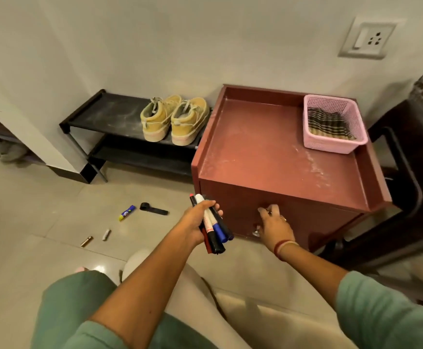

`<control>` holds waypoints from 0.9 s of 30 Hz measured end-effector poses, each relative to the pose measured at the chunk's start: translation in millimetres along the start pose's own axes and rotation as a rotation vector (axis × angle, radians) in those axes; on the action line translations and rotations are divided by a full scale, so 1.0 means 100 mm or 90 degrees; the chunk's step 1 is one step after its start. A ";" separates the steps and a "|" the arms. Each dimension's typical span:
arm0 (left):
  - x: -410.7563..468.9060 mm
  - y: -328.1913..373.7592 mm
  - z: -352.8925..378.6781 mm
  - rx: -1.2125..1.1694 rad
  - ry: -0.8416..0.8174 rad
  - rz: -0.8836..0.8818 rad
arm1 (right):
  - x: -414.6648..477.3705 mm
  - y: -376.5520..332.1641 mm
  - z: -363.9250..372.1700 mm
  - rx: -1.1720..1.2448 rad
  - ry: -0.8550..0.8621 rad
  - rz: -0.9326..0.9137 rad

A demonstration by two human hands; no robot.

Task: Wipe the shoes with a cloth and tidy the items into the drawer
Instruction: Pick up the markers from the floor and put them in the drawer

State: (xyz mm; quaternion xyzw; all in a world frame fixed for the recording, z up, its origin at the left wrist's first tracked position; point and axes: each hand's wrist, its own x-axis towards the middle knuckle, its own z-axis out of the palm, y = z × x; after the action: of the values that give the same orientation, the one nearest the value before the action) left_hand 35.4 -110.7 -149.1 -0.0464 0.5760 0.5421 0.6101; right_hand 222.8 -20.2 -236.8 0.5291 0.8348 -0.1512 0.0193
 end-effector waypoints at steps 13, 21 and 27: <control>-0.19 0.06 -0.11 0.020 -0.004 0.025 | -0.11 -0.12 -0.06 -0.128 0.041 0.014; -0.38 -0.02 -0.13 -0.009 -0.027 0.041 | -0.62 0.10 -0.48 -0.133 0.257 -0.256; -0.49 -0.15 -0.02 -0.012 -0.060 0.024 | -0.70 0.41 -0.54 -0.051 -0.003 -0.090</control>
State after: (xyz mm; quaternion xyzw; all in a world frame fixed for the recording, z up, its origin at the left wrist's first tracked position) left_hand 57.1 -147.9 -121.8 -0.0158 0.5419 0.5606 0.6260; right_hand 297.1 -50.9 -180.9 0.4674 0.8753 -0.1199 0.0315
